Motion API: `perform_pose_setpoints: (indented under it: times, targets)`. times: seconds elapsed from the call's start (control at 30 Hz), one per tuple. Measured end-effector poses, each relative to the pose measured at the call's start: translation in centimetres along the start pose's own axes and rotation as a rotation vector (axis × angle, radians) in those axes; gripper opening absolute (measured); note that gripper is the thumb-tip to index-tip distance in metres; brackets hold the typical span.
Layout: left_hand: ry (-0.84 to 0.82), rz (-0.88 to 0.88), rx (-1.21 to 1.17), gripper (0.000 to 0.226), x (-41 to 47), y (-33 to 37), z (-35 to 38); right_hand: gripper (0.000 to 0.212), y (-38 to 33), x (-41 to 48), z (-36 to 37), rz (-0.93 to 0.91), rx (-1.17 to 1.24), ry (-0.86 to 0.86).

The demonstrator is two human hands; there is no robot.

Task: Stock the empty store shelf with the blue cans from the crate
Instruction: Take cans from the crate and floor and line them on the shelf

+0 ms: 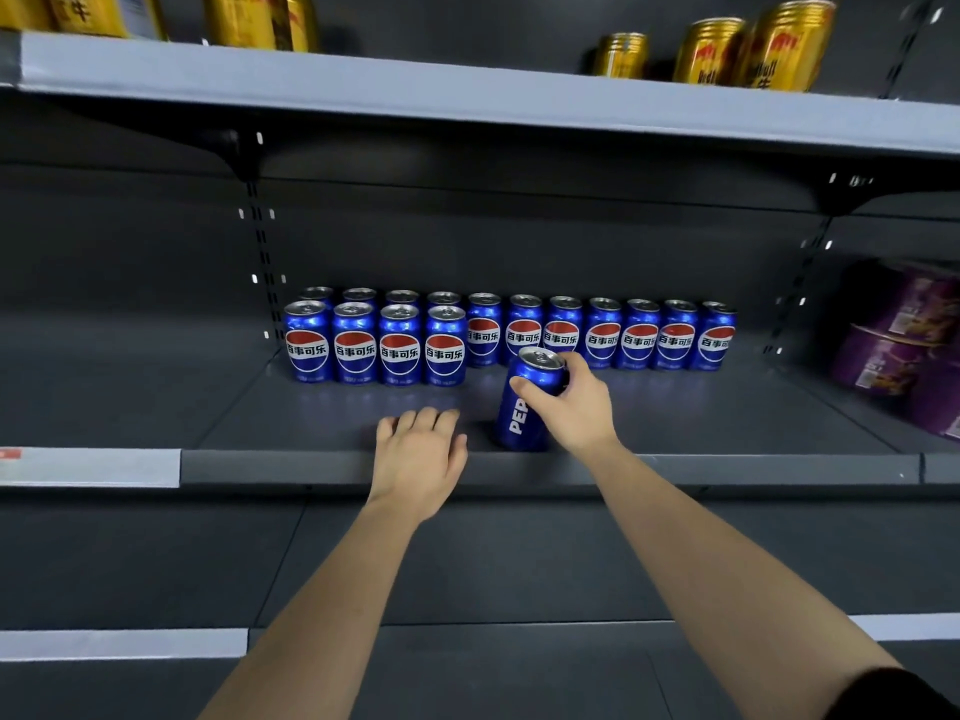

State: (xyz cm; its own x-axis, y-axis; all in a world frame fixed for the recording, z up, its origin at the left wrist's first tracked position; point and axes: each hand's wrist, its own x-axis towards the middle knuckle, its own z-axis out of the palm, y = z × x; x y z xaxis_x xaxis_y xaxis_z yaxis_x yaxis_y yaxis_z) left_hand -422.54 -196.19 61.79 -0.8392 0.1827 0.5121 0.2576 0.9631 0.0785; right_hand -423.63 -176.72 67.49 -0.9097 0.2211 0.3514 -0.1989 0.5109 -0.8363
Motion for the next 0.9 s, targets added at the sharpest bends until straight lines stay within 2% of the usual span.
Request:
perform_pose_setpoints:
  times: [0.2,0.27,0.4,0.67,0.8,0.9]
  targets:
    - [-0.014,-0.003,-0.004,0.036,0.4,-0.8,1.2,0.068,0.3,0.8,0.6,0.023,0.029,-0.039]
    - [-0.009,0.003,-0.01,0.034,0.4,-0.8,1.5,0.069,0.7,0.8,0.5,0.05,0.089,-0.145]
    - [0.003,0.017,-0.024,0.032,0.5,-0.7,1.6,0.085,2.3,0.6,0.3,0.094,0.18,-0.348]
    - [0.012,0.02,-0.049,0.037,0.6,-1.0,2.1,0.091,2.7,0.6,1.3,0.067,0.077,-0.286]
    - [0.018,0.026,-0.053,0.057,0.7,-1.3,2.3,0.088,2.6,0.7,1.7,0.049,0.091,-0.305]
    - [0.017,0.027,-0.039,0.061,0.9,-1.6,2.4,0.084,2.7,1.0,1.7,0.069,0.096,-0.33]
